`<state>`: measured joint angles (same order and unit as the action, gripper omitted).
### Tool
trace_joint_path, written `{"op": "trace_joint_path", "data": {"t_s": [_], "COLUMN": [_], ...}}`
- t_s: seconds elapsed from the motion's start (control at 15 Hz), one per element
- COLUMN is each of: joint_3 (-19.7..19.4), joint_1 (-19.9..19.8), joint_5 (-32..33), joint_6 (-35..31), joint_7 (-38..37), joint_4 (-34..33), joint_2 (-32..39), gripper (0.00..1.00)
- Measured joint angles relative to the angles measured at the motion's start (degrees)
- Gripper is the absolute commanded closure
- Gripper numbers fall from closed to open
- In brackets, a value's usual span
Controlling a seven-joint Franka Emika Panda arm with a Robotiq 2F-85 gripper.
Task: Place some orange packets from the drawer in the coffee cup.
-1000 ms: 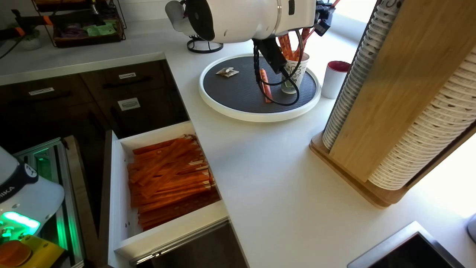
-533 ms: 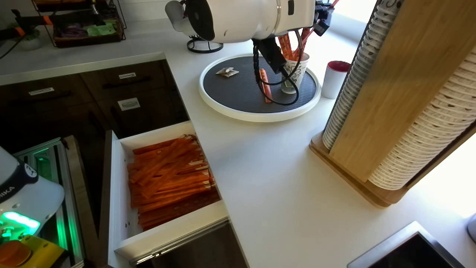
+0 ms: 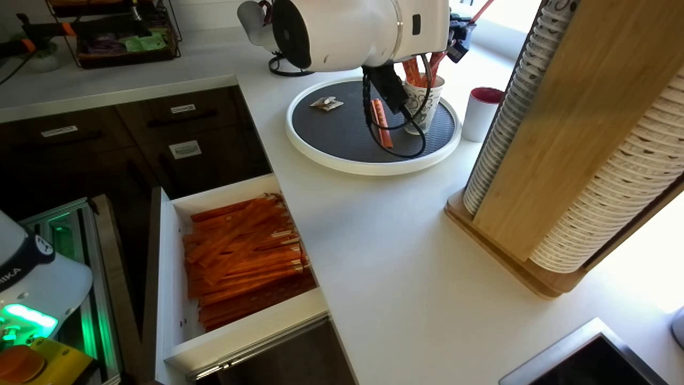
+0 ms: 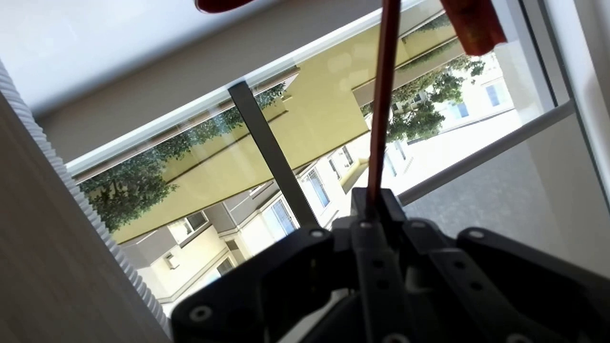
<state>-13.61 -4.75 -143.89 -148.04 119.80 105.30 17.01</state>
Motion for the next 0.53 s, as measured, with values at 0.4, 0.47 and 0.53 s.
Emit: {"op": "trace_joint_path", "data": {"t_s": [0.4,0.47,0.53], "joint_3": [0.07,0.08,0.09], "joint_1": [0.02,0.02,0.02], "joint_5": [0.00,0.00,0.00], "joint_6": [2.30,2.50,2.68], "joint_7": [0.00,0.00,0.00], "joint_4": [0.00,0.00,0.00], "joint_2": [1.22,1.28,1.29], "gripper": [0.47,0.38,0.32]}}
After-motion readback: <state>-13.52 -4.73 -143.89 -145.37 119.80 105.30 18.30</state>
